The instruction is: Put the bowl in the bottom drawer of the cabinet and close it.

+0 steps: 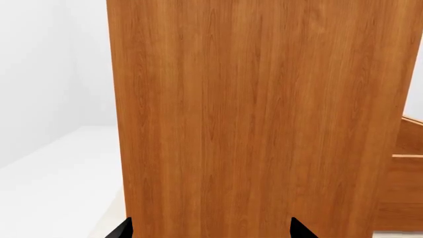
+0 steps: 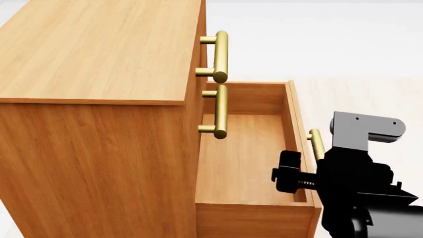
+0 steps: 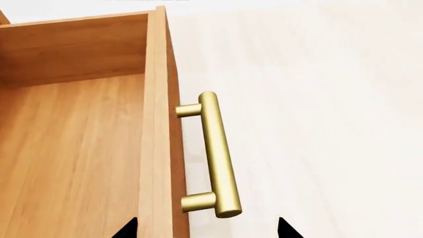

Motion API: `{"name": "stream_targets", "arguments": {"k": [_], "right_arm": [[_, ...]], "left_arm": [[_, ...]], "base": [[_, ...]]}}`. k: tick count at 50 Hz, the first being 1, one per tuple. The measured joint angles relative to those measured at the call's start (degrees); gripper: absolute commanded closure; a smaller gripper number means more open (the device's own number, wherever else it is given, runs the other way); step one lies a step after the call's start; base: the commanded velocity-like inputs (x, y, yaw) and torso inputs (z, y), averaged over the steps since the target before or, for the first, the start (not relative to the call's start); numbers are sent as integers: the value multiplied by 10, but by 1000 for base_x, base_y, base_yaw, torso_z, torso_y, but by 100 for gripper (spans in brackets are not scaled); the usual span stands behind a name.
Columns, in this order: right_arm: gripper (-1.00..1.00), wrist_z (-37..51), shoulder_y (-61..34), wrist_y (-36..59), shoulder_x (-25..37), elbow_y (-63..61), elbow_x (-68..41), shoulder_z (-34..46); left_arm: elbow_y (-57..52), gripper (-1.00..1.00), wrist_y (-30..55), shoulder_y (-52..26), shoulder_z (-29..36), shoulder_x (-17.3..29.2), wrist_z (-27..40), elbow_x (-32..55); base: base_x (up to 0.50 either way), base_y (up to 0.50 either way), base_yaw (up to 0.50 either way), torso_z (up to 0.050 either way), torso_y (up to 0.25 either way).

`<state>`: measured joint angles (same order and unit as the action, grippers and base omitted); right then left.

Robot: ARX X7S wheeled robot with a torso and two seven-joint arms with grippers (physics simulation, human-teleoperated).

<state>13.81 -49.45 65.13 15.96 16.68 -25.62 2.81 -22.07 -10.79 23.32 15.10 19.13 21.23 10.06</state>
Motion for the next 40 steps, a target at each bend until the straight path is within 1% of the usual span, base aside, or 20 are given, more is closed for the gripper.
{"name": "stream_targets", "arguments": {"k": [40], "right_arm": [[-100,12,4,-62,27,52,16,8]], "left_arm": [[2,-100,-4,-2,5,6,8,5]], "base": [[0,0,0,0,0]]}}
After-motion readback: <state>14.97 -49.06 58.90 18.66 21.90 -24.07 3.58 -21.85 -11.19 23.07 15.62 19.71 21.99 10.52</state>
